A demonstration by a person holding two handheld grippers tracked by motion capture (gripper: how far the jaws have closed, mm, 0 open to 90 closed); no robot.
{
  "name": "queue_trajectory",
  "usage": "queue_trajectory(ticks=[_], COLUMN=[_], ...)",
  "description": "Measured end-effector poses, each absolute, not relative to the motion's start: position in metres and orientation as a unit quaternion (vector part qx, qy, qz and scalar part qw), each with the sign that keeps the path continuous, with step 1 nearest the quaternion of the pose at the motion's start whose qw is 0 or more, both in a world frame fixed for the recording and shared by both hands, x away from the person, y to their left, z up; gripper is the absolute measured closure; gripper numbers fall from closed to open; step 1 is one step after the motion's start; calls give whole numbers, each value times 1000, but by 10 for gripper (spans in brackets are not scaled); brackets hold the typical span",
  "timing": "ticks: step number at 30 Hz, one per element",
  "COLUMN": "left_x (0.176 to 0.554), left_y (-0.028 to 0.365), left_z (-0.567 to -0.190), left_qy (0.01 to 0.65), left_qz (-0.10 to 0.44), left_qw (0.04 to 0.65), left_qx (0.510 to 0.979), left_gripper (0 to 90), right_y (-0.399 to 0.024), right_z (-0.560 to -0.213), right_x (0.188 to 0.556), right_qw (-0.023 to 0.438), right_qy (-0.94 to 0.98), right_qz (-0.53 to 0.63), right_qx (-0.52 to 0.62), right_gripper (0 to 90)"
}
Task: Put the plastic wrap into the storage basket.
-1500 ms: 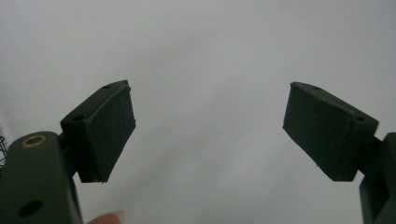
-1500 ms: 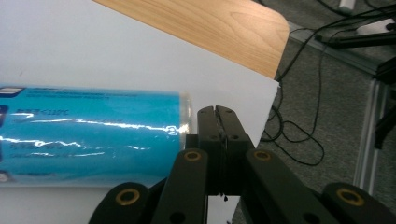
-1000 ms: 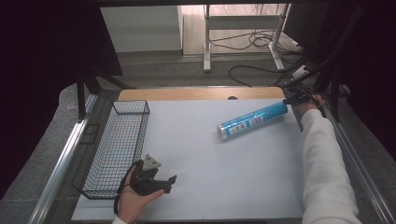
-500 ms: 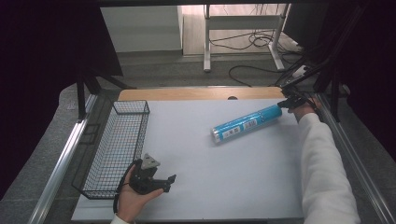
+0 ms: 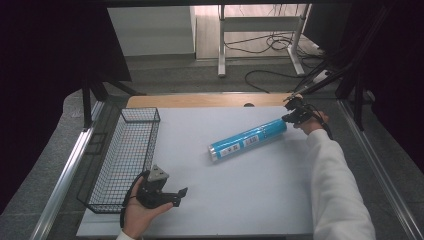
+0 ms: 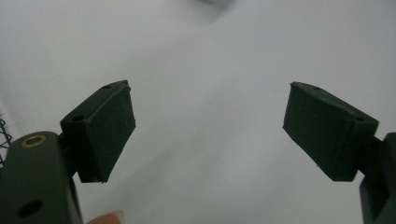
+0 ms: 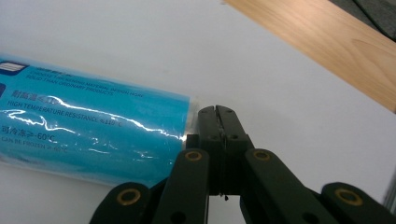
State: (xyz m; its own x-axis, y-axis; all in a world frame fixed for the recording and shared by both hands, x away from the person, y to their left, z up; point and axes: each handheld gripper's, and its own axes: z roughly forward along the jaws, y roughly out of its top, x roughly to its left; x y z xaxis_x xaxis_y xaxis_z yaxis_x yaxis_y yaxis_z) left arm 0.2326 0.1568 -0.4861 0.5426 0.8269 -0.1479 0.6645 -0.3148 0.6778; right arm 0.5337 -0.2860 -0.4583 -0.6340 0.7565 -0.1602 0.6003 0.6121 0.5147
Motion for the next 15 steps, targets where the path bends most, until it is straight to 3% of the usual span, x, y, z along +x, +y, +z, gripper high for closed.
queue_trajectory(ticks=[15], left_x=[232], left_y=[163], left_z=[-485], left_qy=[464], left_qz=[109], left_qw=[362], left_qx=[801], left_gripper=[164], right_y=[-230], right_z=[-462], right_x=[505], right_qw=[177], right_qy=[893], right_qz=[215], right_qx=[352], right_gripper=[900])
